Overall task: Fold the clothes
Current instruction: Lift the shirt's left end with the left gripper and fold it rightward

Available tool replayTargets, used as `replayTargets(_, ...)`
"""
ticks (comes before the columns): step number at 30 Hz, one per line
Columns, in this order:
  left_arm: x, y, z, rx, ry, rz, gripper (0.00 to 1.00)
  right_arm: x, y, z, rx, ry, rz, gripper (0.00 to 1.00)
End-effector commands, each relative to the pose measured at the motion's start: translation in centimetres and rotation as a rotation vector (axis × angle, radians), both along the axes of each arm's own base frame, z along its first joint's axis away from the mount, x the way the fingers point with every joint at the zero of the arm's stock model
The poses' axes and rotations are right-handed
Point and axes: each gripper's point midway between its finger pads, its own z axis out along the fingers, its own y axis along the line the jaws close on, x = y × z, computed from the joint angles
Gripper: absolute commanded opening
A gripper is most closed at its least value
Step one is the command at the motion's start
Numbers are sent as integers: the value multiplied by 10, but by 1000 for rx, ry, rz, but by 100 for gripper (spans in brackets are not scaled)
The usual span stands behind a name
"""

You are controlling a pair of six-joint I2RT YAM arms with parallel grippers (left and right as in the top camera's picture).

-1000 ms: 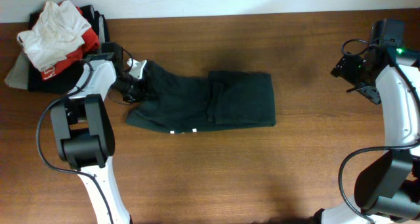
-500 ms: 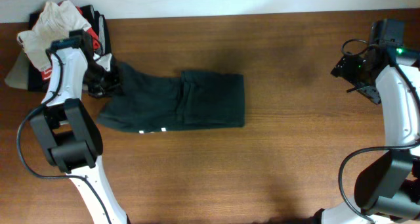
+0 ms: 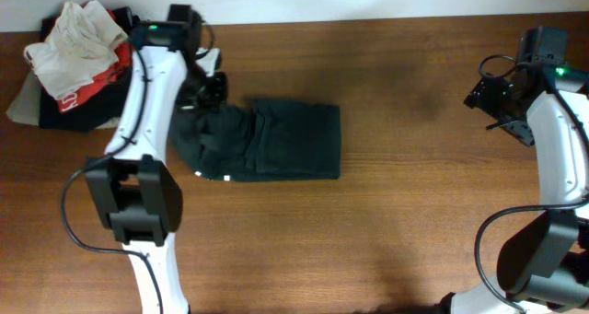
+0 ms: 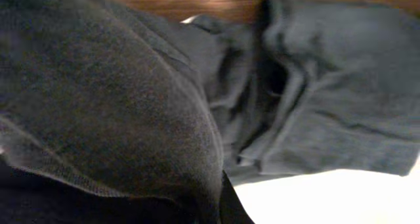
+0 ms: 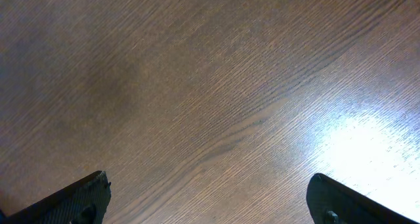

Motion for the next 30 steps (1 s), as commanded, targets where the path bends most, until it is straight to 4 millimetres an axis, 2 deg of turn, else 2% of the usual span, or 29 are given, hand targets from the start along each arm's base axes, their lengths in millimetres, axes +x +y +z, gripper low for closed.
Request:
replayTargets(1, -5, -31, 36, 28, -91, -42, 0, 0, -4, -1, -19, 5, -14, 99)
replayTargets(8, -12, -93, 36, 14, -138, -158, 1, 0, -4, -1, -19, 5, -14, 99)
replayTargets(15, -25, -129, 26, 7, -139, -236, 0, 0, -4, -1, -19, 5, -14, 99)
replayTargets(18, -25, -146, 13, -4, -158, -257, 1, 0, -4, -1, -19, 5, -14, 99)
replayTargets(24, -30, -166, -23, -31, -151, -278, 1, 0, -4, -1, -19, 5, -14, 99)
replayTargets(30, -38, -183, -41, -65, -149, -312, 6, 0, -4, -1, -19, 5, -14, 99)
